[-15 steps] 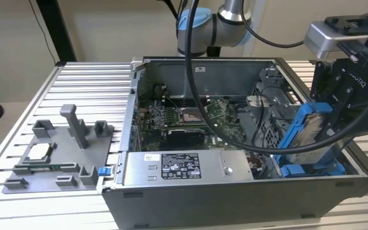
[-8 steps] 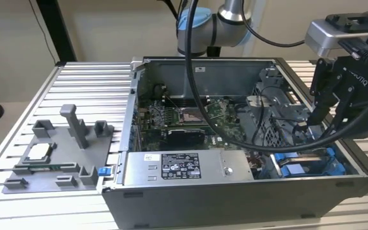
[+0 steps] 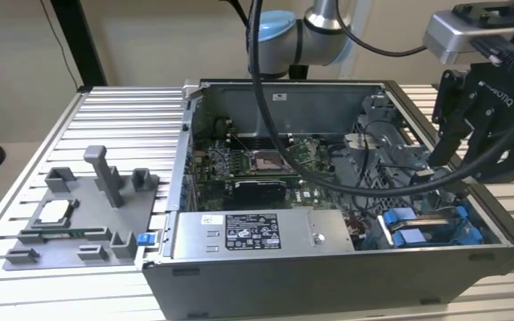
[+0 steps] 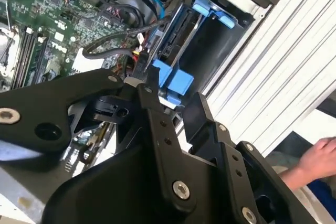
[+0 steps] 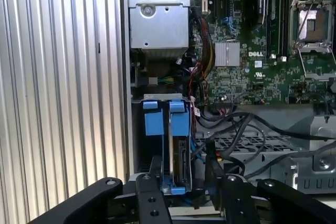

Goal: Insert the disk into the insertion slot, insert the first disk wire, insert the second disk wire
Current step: 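Insert the disk into the insertion slot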

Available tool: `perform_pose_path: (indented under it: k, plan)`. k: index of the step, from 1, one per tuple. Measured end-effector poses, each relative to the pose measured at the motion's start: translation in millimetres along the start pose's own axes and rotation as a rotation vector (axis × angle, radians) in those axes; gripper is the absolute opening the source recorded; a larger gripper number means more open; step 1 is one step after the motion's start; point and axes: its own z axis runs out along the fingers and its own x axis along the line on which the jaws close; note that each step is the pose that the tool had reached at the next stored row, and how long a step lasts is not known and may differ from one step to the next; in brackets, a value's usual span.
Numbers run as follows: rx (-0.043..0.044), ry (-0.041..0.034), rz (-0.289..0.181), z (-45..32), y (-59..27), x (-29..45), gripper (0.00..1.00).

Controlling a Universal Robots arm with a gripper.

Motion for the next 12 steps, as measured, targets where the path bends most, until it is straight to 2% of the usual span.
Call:
perform_pose_path:
  k: [2,3,9,10,12]
  plan:
    - [0.0027,0.0001,0.000,3.5,7.1,-3.2,1.00]
    - [0.0033,-0.0006,-0.001,5.4,8.1,-4.2,1.00]
    - [0.0084,-0.0042,-0.058,14.9,8.3,-6.2,1.00]
    - [0.0086,-0.0068,-0.062,15.8,8.3,-6.5,1.00]
    - [0.0086,-0.0169,-0.063,16.6,8.3,-7.8,1.00]
